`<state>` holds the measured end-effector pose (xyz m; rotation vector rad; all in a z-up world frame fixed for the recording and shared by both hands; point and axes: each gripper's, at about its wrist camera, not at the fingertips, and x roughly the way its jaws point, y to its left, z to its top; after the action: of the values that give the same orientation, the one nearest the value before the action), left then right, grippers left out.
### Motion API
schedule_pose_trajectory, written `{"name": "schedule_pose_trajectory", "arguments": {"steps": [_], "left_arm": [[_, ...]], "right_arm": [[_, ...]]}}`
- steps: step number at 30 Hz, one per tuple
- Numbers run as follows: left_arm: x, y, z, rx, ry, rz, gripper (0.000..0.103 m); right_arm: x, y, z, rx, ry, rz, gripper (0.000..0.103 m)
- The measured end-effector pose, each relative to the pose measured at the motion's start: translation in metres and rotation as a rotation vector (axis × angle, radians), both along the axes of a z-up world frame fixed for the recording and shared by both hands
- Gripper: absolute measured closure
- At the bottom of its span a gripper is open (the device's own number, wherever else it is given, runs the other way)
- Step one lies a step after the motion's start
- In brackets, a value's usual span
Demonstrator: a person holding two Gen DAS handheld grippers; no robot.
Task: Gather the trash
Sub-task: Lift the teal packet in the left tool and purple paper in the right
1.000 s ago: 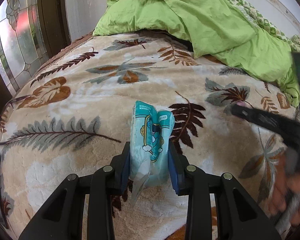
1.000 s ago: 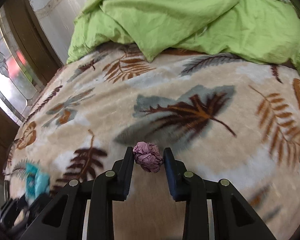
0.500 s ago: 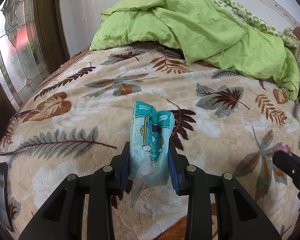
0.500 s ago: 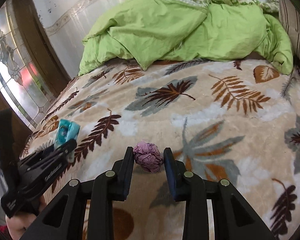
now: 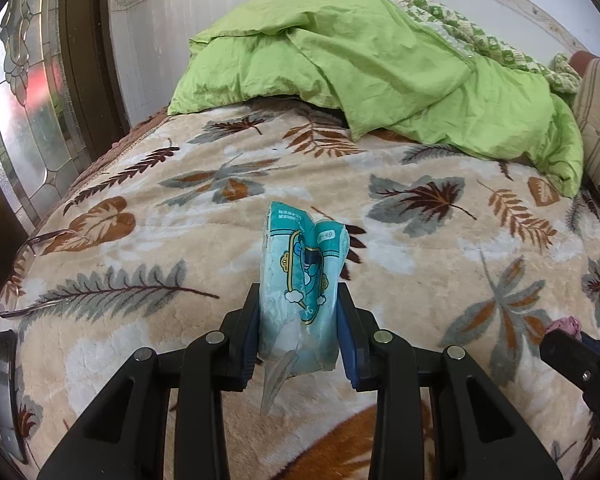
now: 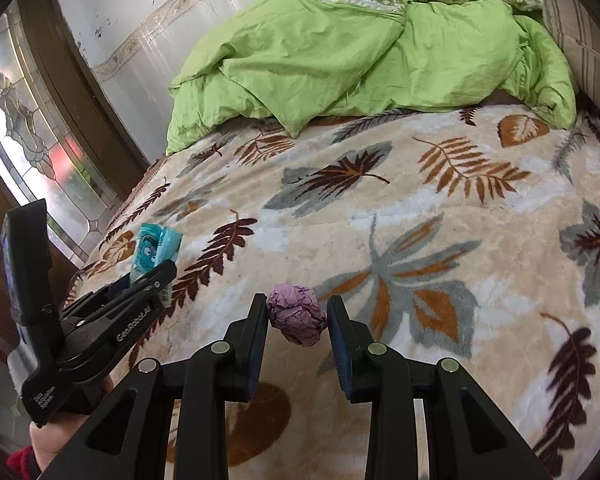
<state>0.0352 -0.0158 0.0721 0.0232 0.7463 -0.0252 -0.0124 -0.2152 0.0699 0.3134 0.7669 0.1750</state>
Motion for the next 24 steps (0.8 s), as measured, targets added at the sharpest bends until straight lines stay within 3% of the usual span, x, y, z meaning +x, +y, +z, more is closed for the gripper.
{"name": "schedule_pose_trajectory", "arguments": {"steps": [9,14,24], "left_arm": [[-0.045,-0.025,0.021,-0.002,-0.033,-0.094,0.07],[-0.092,-0.046,0.041,0.012,-0.083,-0.174,0.069],[-0.173,-0.084,0.051,0.024,-0.065,-0.34,0.069]], "right_arm": [[-0.074,-0.009,0.034,0.039,-0.026,-0.026,0.071],[-0.124,-0.015,0.056,0.042,-0.053,-0.043,0.071],[-0.212,-0.043,0.083,0.044,-0.104,-0.12,0.071]]}}
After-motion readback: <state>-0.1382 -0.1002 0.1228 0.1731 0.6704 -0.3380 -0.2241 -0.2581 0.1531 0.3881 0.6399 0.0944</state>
